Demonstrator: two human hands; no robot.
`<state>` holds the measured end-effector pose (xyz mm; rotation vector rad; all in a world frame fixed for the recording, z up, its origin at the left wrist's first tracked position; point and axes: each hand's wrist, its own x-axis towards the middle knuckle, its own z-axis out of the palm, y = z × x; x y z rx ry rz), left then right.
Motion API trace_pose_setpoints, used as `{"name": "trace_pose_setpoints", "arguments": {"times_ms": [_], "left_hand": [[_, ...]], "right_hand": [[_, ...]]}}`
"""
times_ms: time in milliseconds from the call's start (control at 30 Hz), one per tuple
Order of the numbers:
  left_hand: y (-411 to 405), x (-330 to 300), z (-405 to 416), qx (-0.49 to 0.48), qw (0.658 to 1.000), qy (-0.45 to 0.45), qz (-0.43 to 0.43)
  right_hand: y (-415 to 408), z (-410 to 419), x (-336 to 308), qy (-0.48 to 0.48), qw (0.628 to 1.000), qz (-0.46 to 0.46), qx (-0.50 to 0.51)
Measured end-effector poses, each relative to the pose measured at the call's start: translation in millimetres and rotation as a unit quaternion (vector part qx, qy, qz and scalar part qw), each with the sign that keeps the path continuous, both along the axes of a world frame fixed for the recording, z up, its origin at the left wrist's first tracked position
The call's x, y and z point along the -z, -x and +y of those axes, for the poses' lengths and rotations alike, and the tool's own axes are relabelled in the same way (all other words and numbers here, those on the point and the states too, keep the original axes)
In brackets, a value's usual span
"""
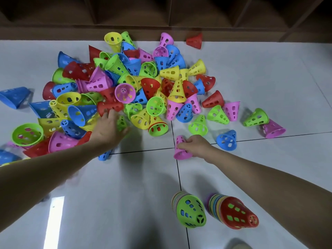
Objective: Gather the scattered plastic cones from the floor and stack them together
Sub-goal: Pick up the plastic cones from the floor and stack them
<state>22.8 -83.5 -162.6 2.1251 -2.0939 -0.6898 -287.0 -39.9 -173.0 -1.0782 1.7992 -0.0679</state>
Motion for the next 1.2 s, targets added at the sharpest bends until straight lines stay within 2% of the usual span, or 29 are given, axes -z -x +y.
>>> {"name": "trace_pose_setpoints", "arguments": {"times_ms": [33,100,233,333,433,500,633,800,933,1033,1200], "left_hand": [[1,0,2,-0.012,0.999,-0.017,0.046],[4,-1,5,-0.027,0.996,-0.043,0.077],[7,-1,9,-0.037,0.992,-0.120,0.005],[7,0,12,-0.037,0.981,-0.191,0.009],[8,-1,20,-0.053,0.974,-0.209,0.070],[13,-12,26,-0.069,0.964,-0.211,0.143],[37,-42,41,-0.108,0.918,-0.257,0.282],[58,-72,74,-0.024,0.889,-0.296,0.348],[72,-93,105,0.054,0.877,-0.258,0.401],[80,-105,132,0.096,0.860,-0.243,0.439],[95,-116,169,0.197,0.880,-0.163,0.400]], "right_hand": [[0,1,-2,0.002,1.000,0.002,-0.006],[2,3,-6,0.004,1.000,0.005,-0.008],[6,2,-19,0.011,0.999,-0.044,0.019],[14,5,-27,0.026,0.996,-0.075,0.041],[23,13,-32,0.053,0.990,-0.119,0.060],[29,20,-38,0.071,0.985,-0.142,0.073],[38,37,-49,0.107,0.974,-0.175,0.101],[49,71,-74,0.096,0.962,-0.226,0.119],[61,99,-95,0.147,0.952,-0.240,0.124],[70,123,-116,0.217,0.949,-0.199,0.114],[81,173,-143,0.325,0.936,-0.110,0.080]]}}
